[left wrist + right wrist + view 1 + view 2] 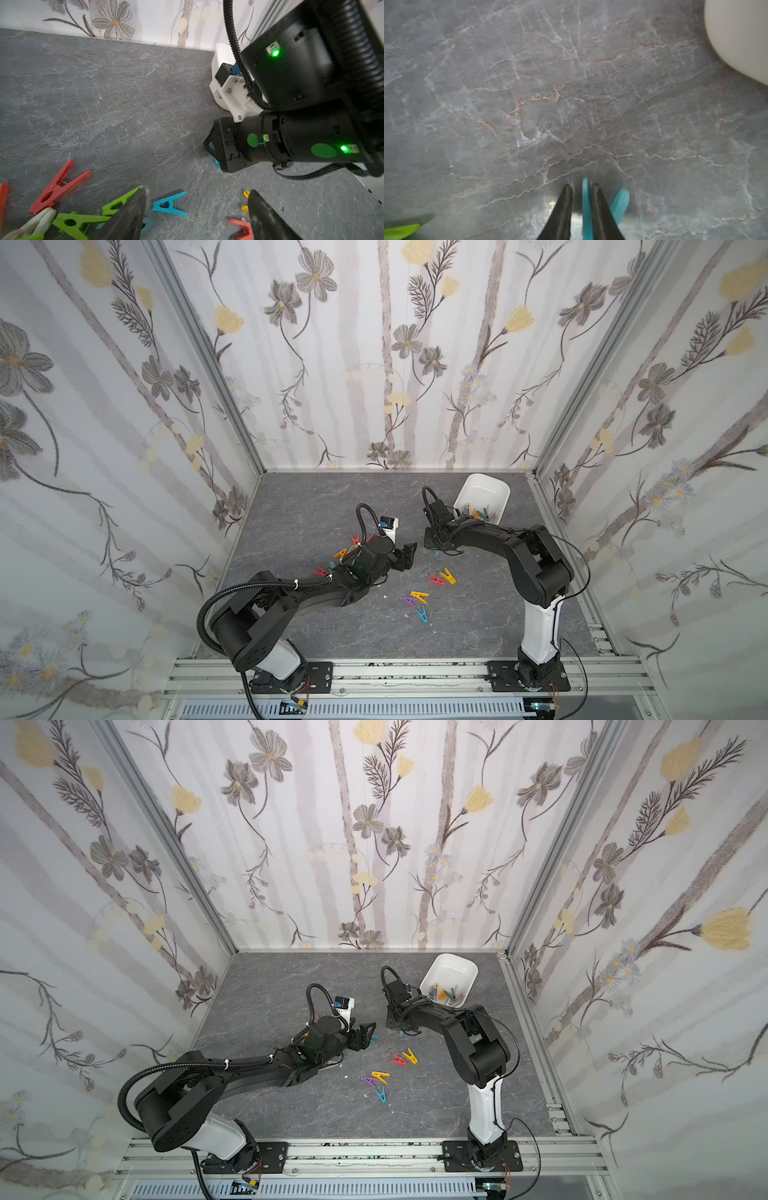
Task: Put the clothespins into the storage box
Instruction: Pick up the clothespin from the center of the board, then place the clothespin in the storage box.
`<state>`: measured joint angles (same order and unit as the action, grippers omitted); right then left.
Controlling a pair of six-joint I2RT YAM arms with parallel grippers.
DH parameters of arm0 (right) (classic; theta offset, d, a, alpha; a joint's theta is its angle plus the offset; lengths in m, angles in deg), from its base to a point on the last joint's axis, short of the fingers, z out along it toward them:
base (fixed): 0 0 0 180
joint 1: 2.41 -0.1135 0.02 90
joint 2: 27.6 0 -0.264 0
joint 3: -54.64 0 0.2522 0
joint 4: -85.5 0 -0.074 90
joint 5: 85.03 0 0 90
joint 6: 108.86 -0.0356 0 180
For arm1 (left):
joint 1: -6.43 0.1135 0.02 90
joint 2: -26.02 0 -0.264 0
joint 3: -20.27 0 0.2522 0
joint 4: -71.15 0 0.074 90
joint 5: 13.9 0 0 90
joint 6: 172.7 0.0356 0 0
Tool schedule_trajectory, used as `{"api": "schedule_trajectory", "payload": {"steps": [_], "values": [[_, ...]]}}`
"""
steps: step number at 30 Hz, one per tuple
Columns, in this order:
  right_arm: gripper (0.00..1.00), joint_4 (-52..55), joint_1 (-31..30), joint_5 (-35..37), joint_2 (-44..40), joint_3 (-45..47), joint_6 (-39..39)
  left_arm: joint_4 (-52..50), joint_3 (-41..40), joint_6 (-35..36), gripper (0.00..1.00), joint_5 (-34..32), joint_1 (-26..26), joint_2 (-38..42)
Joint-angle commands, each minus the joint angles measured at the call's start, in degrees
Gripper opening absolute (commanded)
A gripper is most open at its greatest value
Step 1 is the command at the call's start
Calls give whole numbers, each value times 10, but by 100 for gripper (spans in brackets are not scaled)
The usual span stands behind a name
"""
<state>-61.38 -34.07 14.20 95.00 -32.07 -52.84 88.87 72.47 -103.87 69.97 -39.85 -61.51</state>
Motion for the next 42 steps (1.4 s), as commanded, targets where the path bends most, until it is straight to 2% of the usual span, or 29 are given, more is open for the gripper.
{"api": "schedule_trajectory", "payload": {"steps": [1,6,12,15,20,26,29,33,35,38,42], "values": [[14,-8,-4,13,6,3,6,17,-1,-6,77,2,1,-3],[7,-12,-6,22,-32,9,5,17,2,-3,77,-2,1,1],[5,-3,3,17,-98,-4,6,9,11,11,78,-11,1,11],[5,-4,29,22,-139,-7,11,0,28,45,77,-10,-9,4],[5,-25,115,27,-184,-17,20,-11,76,141,78,-25,-65,-53],[4,-48,214,11,-127,-66,25,-13,149,115,78,-5,-77,-132],[4,-49,244,3,-82,-102,26,-30,178,100,78,0,-77,-158],[4,-48,266,-8,-36,-145,28,-32,175,82,78,-4,-77,-162],[10,-40,269,-12,-16,-170,32,-30,164,78,78,-7,-77,-157],[26,-13,271,-11,-4,-200,37,-33,152,77,78,-11,-75,-150],[33,-6,267,-9,-36,-185,39,-35,142,75,79,-12,-72,-139]]}}
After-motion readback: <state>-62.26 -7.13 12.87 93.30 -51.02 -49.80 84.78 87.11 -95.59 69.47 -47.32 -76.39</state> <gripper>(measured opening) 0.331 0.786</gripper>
